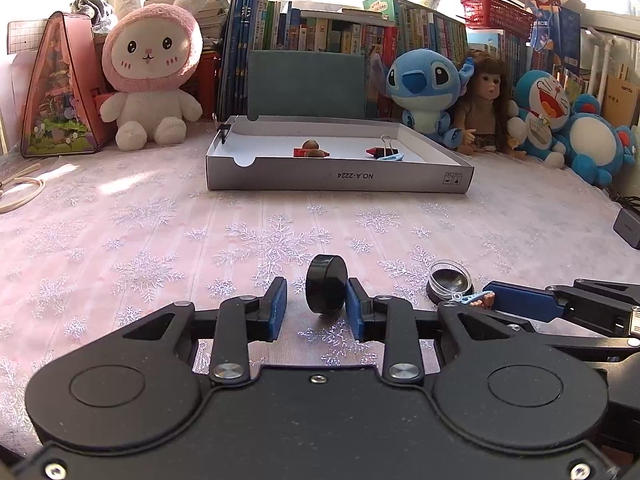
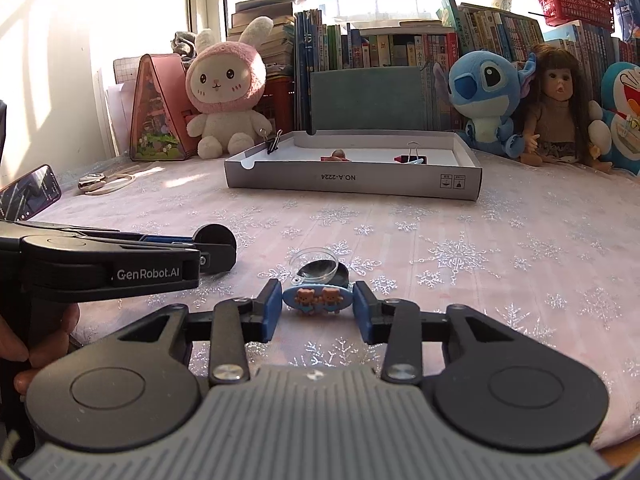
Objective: Organize rigid objects
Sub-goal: 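Close the left tool on the black lid while the right tool grasps the blue hair clip, then carry the black lid in the left tool over the tray while the right tool carries the hair clip, then open the left tool to drop the lid in the tray while the right tool releases the hair clip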
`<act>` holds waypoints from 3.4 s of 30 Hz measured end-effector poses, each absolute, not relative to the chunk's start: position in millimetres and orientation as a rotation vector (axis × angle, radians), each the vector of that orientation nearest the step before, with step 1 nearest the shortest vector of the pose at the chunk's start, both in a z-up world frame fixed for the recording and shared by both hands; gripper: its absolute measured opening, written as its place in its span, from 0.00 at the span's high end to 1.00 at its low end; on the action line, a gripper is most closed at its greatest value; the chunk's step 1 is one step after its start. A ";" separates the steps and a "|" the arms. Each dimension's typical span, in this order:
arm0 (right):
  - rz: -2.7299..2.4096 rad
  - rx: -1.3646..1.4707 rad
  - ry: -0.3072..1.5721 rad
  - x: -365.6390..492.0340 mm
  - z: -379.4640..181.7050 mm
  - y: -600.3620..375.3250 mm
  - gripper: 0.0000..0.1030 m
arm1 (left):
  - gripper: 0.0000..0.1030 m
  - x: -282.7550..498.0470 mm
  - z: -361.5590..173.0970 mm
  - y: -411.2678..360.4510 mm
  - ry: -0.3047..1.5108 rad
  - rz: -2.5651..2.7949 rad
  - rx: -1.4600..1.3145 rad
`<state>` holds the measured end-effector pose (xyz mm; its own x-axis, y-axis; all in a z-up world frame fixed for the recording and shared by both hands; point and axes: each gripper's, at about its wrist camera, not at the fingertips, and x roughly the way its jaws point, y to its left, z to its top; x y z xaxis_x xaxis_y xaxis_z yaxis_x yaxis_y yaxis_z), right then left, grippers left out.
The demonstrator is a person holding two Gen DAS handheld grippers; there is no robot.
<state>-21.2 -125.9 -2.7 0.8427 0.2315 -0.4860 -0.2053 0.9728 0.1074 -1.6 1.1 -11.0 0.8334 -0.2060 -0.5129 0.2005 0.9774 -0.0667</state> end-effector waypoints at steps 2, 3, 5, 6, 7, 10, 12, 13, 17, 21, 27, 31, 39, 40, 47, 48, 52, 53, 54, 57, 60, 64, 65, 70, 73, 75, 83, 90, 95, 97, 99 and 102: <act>0.226 0.047 0.517 -22.7 -1.8 -128.0 0.58 | 0.68 -2.2 -11.5 -0.1 0.541 -0.214 -0.003; 0.224 0.047 0.517 -23.3 -1.5 -129.2 0.58 | 0.65 -2.1 -11.7 -0.4 0.540 -0.214 -0.003; 0.216 0.049 0.518 -24.1 -1.2 -132.4 0.58 | 0.64 -1.7 -11.9 -1.1 0.538 -0.210 -0.001; 0.208 0.048 0.518 -24.2 -1.1 -134.3 0.57 | 0.63 -1.4 -12.0 -1.2 0.537 -0.206 0.000; 0.200 0.047 0.518 -24.0 -1.0 -135.9 0.57 | 0.63 -0.9 -11.9 -1.1 0.537 -0.201 0.000; 0.181 0.057 0.517 -23.1 -0.9 -141.7 0.57 | 0.62 0.5 -11.5 0.4 0.536 -0.188 -0.005; 0.167 0.065 0.515 -21.9 -0.4 -145.8 0.57 | 0.61 1.7 -11.2 2.3 0.536 -0.179 -0.009; 0.160 0.066 0.514 -21.5 0.0 -147.2 0.57 | 0.61 2.5 -11.0 3.8 0.536 -0.174 -0.010; 0.138 0.068 0.512 -19.1 1.1 -151.1 0.57 | 0.58 5.2 -9.8 9.5 0.531 -0.148 -0.021; 0.124 0.067 0.513 -17.4 1.1 -152.1 0.56 | 0.56 6.1 -8.4 13.8 0.521 -0.128 -0.023; 0.115 0.067 0.518 -16.5 -0.4 -152.0 0.56 | 0.56 4.7 -8.0 17.1 0.522 -0.118 -0.021; 0.110 0.062 0.521 -15.9 -1.2 -151.8 0.56 | 0.55 1.8 -8.7 14.4 0.516 -0.122 -0.010; 0.103 0.059 0.523 -15.1 -1.4 -151.4 0.54 | 0.50 -2.4 -16.1 7.2 0.520 -0.134 0.010; 0.103 0.058 0.524 -15.2 -1.6 -151.2 0.54 | 0.50 -2.7 -16.8 5.5 0.517 -0.135 0.021; 0.101 0.054 0.524 -14.3 -2.0 -151.1 0.54 | 0.62 -3.3 -19.6 -3.6 0.504 -0.157 0.060; 0.100 0.054 0.525 -14.1 -2.1 -151.0 0.55 | 0.70 -3.6 -19.5 -5.1 0.502 -0.159 0.068; 0.101 0.047 0.528 -11.7 -1.6 -150.7 0.57 | 0.71 -2.5 -16.8 -7.7 0.501 -0.162 0.072; 0.101 0.047 0.529 -10.9 -1.3 -150.8 0.57 | 0.71 -1.5 -15.6 -8.1 0.501 -0.165 0.071; 0.101 0.048 0.532 -9.5 -0.7 -151.2 0.57 | 0.71 -0.2 -13.8 -7.9 0.501 -0.167 0.070; 0.101 0.060 0.534 -4.4 1.7 -153.5 0.57 | 0.71 6.7 -6.0 -8.3 0.501 -0.177 0.056; 0.099 0.074 0.533 3.5 6.2 -157.4 0.57 | 0.71 18.8 5.2 -9.3 0.500 -0.177 0.049; 0.110 0.098 0.524 21.2 18.0 -165.6 0.57 | 0.71 42.3 20.0 -13.4 0.505 -0.183 0.055; 0.112 0.107 0.522 26.5 21.4 -168.1 0.57 | 0.71 48.8 23.4 -14.0 0.506 -0.184 0.050; 0.117 0.136 0.513 66.7 42.2 -181.9 0.57 | 0.71 93.2 40.8 -18.0 0.518 -0.180 0.013; 0.119 0.129 0.517 92.9 52.4 -186.1 0.57 | 0.71 120.4 48.9 -20.0 0.519 -0.172 -0.007; 0.122 0.139 0.530 111.5 57.7 -189.2 0.57 | 0.71 139.3 53.9 -20.6 0.523 -0.172 -0.025; 0.086 0.150 0.594 190.5 62.3 -199.2 0.57 | 0.71 209.3 60.7 -34.8 0.532 -0.158 -0.011; 0.056 0.217 0.688 248.8 53.9 -211.0 0.57 | 0.71 266.8 47.2 -37.5 0.628 -0.133 -0.046; 0.034 0.222 0.729 275.6 47.4 -210.3 0.57 | 0.71 297.3 35.0 -37.2 0.681 -0.087 -0.077; 0.022 0.212 0.739 284.7 44.5 -207.9 0.57 | 0.71 309.2 30.9 -37.0 0.705 -0.077 -0.078; 0.018 0.196 0.746 291.8 41.5 -205.5 0.57 | 0.71 317.0 27.8 -37.7 0.724 -0.077 -0.079; 0.019 0.189 0.761 299.4 36.7 -202.5 0.57 | 0.71 325.1 23.0 -40.2 0.743 -0.069 -0.067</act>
